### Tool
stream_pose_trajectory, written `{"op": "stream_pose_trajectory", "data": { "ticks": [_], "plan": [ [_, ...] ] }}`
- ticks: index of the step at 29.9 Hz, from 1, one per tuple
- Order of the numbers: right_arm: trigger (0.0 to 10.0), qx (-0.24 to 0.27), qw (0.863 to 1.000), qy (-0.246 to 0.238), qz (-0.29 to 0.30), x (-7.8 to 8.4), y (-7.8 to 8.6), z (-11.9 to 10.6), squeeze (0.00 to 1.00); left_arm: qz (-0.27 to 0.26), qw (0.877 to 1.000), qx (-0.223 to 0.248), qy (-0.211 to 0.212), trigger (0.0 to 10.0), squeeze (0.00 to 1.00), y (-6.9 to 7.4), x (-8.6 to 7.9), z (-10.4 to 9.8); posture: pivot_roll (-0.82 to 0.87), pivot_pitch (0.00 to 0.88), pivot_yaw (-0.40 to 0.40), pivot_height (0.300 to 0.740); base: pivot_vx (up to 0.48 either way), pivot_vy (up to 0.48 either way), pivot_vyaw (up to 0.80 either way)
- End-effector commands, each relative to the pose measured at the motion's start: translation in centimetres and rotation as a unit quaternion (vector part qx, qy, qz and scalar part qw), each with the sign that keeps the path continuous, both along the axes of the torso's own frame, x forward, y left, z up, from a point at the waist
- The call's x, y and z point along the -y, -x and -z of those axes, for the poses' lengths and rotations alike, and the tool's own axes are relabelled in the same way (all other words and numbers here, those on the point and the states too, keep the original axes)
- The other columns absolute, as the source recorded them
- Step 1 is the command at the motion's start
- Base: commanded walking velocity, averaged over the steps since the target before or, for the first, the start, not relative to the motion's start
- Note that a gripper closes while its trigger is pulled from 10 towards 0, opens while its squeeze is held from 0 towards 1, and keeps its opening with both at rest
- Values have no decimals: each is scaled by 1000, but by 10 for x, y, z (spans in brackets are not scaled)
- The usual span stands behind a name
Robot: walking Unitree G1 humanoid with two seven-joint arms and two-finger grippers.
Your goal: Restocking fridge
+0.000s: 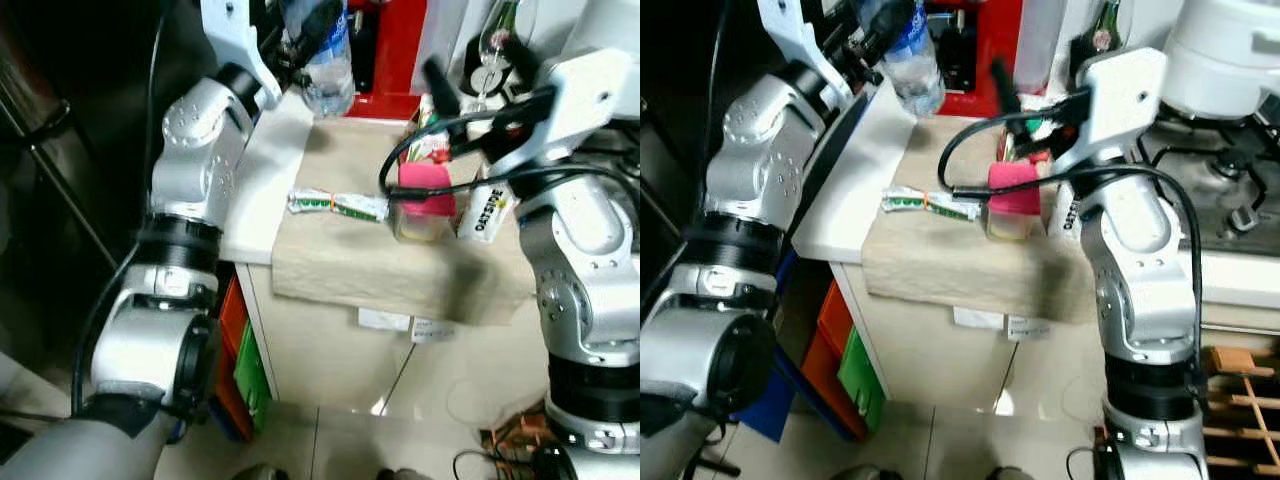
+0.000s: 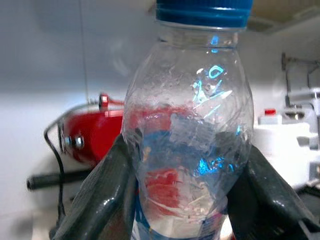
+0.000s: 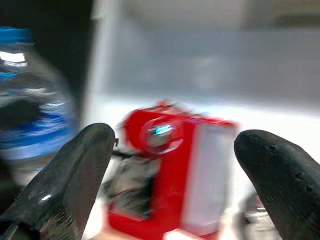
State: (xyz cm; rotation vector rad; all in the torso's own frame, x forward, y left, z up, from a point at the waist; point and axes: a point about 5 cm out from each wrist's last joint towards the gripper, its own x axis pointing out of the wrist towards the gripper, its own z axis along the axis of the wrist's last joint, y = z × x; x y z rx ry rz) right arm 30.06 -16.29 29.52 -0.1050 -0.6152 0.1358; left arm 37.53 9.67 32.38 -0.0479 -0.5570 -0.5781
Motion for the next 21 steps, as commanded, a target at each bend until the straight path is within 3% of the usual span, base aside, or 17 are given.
{"op": "stream_pose_trajectory", "data": {
  "ticks": [1, 2, 8, 17, 21],
  "plan": [
    [10000, 24, 998, -14, 59, 7, 0, -3, 0, -26, 998, 55, 4, 10000, 0, 11, 2, -15, -123, 0, 47, 740, 0, 0, 0],
    [10000, 44, 992, -8, 120, 12, 2, -1, 0, -52, 996, 69, 21, 10000, 0, 15, 0, -13, -119, 0, 46, 740, 0, 0, 0],
    [10000, 40, 987, -13, 156, 12, -3, 16, 0, -99, 993, 67, 27, 10000, 0, 24, -3, -3, -115, 0, 49, 740, 0, 0, 0],
    [10000, 23, 989, -7, 143, 6, -12, 30, 0, -135, 989, 37, 36, 10000, 0, 24, -5, 16, -114, 0, 37, 740, 0, 0, 0],
    [10000, 21, 991, -2, 135, 4, -14, 33, 0, -153, 987, 32, 36, 10000, 0, 25, -6, 24, -121, 0, 29, 740, -333, 0, 0]
  ]
}}
